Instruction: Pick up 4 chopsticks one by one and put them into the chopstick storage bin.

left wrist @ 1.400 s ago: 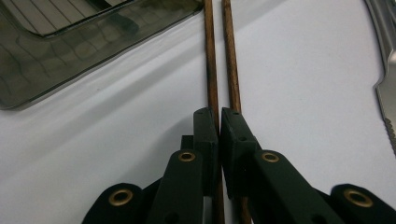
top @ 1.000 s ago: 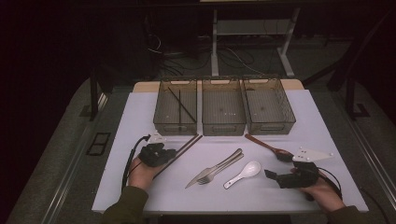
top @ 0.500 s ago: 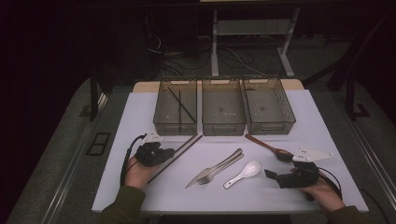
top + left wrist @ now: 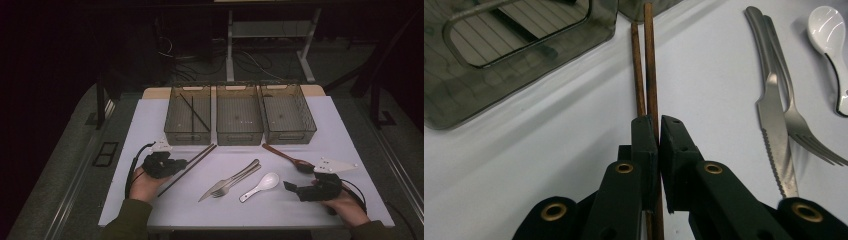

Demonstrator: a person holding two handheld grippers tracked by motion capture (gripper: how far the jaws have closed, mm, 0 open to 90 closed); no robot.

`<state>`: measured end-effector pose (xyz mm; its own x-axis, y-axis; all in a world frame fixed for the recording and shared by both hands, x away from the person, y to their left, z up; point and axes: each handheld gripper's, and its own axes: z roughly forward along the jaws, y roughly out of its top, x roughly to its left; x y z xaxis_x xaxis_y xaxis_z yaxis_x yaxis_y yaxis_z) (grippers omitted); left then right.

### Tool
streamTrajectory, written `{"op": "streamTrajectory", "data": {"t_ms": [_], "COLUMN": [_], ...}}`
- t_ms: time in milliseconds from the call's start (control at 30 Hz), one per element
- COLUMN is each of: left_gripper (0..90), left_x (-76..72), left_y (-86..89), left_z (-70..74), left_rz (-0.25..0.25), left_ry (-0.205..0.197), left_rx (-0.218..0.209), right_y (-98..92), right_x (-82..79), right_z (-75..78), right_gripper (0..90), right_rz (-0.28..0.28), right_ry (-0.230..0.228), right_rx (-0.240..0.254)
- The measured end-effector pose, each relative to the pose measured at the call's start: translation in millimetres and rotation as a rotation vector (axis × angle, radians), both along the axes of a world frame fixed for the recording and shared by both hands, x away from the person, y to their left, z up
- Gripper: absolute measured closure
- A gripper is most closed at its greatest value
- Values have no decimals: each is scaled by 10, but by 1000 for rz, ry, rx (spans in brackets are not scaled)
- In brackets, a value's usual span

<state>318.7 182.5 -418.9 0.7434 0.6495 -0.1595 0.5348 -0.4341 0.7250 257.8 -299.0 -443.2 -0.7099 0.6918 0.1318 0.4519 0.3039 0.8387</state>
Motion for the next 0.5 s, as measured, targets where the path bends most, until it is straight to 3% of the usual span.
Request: {"op": "streamTrajectory", "data": {"t_ms": [500], "left_gripper": [841], "left_x": [-26], "left_y": [39], "left_z": [144], "left_rz": [-24], "left_ry": [-4], "left_rx": [-56], "right_y": [45], "right_x": [2], "right_z": [-21], "right_gripper": [160], "right_rz": [7], "right_ry": [6], "right_rx": [-18]}}
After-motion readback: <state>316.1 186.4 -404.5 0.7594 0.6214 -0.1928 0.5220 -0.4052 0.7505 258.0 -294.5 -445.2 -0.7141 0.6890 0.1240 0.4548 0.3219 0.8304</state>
